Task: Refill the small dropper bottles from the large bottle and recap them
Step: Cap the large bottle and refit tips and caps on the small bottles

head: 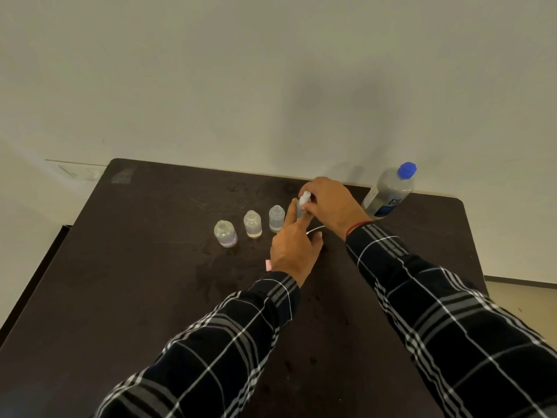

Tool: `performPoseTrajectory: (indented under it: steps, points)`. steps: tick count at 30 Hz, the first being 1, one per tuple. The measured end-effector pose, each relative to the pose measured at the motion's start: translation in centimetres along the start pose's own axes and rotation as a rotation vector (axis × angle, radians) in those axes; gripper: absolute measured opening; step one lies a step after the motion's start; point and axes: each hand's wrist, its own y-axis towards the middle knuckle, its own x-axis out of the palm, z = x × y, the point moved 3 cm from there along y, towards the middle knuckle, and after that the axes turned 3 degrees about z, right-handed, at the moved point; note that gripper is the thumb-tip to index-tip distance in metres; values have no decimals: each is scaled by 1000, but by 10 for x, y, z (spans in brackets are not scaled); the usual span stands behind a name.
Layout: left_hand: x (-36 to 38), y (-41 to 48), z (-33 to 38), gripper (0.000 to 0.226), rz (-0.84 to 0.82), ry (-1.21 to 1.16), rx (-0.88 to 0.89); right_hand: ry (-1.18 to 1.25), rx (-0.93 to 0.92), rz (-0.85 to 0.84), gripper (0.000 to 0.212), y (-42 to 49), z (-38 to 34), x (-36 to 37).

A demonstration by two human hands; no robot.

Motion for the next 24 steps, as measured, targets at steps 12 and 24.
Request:
performPoseTrajectory:
  steps: [12,24]
  points:
    - [-23,-30,-4,22,189,-31,160,-40,226,221,28,31,38,-24]
    - [-44,-11,-14,49,411,-83,-105,81,206,316,42,21,41,-10]
